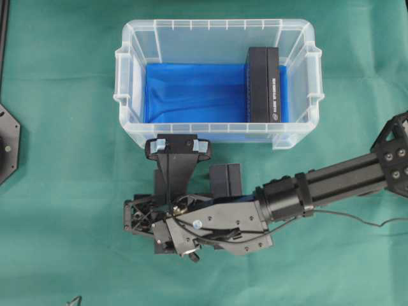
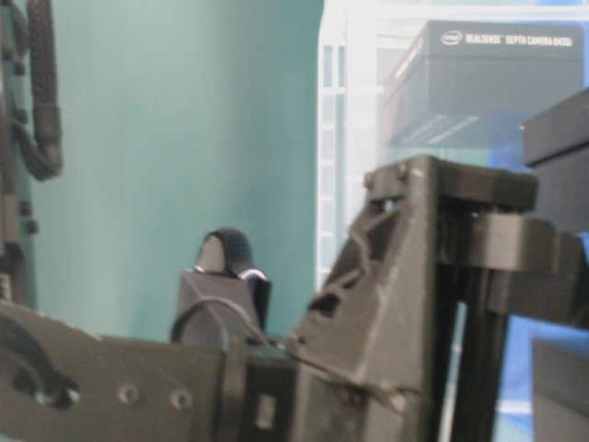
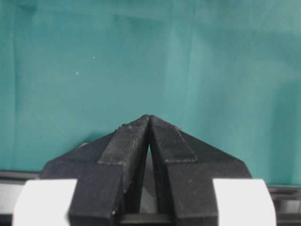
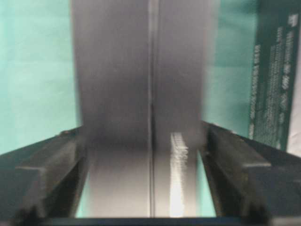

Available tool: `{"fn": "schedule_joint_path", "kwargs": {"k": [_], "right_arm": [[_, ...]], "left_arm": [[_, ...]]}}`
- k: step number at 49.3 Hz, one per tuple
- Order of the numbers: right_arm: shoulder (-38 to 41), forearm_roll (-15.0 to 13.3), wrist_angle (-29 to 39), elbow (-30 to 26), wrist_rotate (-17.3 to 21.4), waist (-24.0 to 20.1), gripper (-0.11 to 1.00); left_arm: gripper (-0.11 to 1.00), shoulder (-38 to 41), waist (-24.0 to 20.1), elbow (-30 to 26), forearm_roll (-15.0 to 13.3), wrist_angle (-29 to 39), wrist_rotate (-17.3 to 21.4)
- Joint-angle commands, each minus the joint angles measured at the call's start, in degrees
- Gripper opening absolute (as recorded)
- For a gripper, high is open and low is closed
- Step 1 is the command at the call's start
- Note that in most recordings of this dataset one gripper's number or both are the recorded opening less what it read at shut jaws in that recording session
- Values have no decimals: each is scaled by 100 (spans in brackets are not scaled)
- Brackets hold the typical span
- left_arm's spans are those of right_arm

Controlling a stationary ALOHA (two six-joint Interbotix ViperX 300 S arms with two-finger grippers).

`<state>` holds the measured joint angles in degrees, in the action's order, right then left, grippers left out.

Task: Take the box out of the case with the right arm.
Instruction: 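Carry the box forward and lower it left of the first box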

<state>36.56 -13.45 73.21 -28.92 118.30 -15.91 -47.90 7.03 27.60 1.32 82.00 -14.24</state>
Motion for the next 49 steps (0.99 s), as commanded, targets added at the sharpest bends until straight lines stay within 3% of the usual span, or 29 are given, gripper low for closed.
{"fn": "schedule_joint_path", "kwargs": {"k": [1,17,34,49], "right_arm": [[-176,-18,-18,-62,0,-35,91],[-272,-88,97,-70,0,-35,91],[-932,-694,1011,-334,-158,-35,91],[-1011,-677,1107,-422,-466,0,91]], "left_arm": [[2,0,9,-62,0,-18,-9],[2,0,9,-62,0,-18,-9],[2,18,9,-62,0,-9,-9],[2,18,9,-62,0,-18,-9]]}}
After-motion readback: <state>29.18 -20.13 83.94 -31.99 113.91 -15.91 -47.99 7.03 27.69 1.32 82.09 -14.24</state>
